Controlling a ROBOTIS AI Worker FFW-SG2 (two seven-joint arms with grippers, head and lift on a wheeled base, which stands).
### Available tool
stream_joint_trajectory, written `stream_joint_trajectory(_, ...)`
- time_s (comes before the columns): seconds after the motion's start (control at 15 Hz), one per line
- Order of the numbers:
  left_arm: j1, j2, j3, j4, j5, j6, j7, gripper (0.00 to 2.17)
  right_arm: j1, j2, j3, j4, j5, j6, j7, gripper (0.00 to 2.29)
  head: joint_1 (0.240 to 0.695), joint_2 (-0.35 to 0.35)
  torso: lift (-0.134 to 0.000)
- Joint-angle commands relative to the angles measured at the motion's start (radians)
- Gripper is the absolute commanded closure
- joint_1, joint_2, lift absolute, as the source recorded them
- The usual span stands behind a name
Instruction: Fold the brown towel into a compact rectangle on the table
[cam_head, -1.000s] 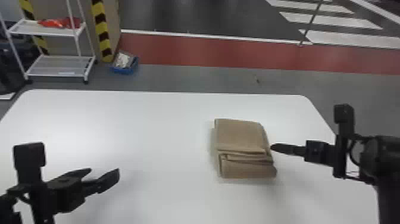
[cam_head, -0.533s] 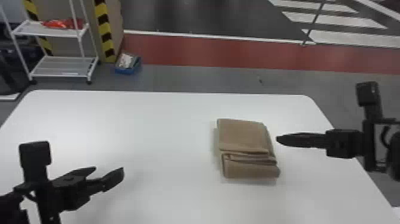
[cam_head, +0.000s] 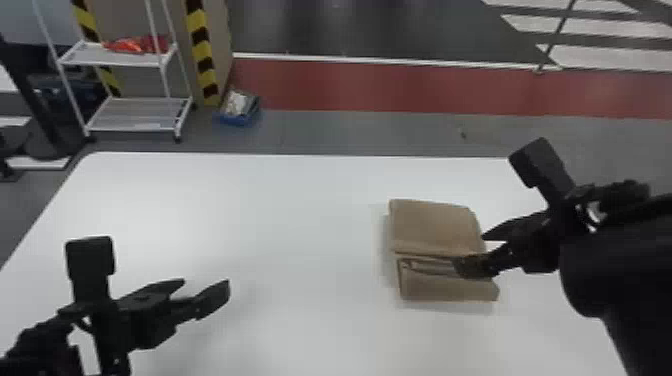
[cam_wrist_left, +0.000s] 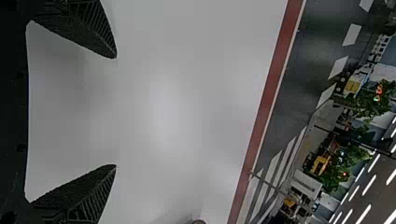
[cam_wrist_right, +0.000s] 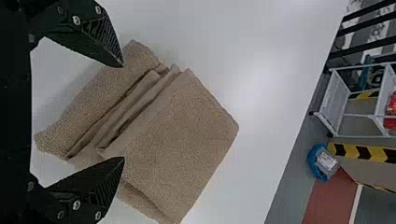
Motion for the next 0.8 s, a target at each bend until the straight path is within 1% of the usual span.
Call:
stream_joint_trajectory(0.0, 0.000, -0.004, 0.004, 0.002, 0.001, -0.006, 0.000, 0.04, -0.016, -0.027, 0.075, 0.015, 0.075, -0.039, 0.006, 0.18, 0.695, -0.066, -0.124)
stream_joint_trajectory(0.07, 0.000, -0.004, 0.004, 0.006, 0.001, -0.009, 0.000, 0.04, -0.016, -0.037, 0.103, 0.024, 0.117, -0.075, 0.006, 0.18, 0.695, -0.063, -0.124)
stream_joint_trajectory(0.13, -0.001, -0.004, 0.005, 0.011, 0.003, -0.012, 0.002, 0.04, -0.016, -0.039, 0.124, 0.038, 0.151, -0.094, 0.006, 0.18, 0.695, -0.062, -0.124)
stream_joint_trajectory(0.27, -0.001, -0.004, 0.005, 0.017, 0.009, -0.015, 0.003, 0.04, -0.030, -0.039, 0.164, 0.078, 0.195, -0.112, 0.006, 0.18, 0.695, -0.063, -0.124)
stream_joint_trajectory(0.4, -0.001, -0.004, 0.007, 0.020, 0.009, -0.021, 0.002, 0.04, -0.050, -0.034, 0.232, 0.131, 0.264, -0.149, 0.006, 0.18, 0.695, -0.063, -0.124)
stream_joint_trajectory(0.6, 0.000, -0.004, 0.018, 0.026, 0.012, -0.025, 0.000, 0.04, -0.083, -0.014, 0.298, 0.208, 0.328, -0.170, 0.006, 0.18, 0.695, -0.052, -0.124)
stream_joint_trajectory(0.73, 0.002, -0.004, 0.021, 0.035, 0.020, -0.040, 0.000, 0.04, -0.100, 0.010, 0.325, 0.248, 0.353, -0.180, 0.006, 0.19, 0.695, -0.042, -0.124)
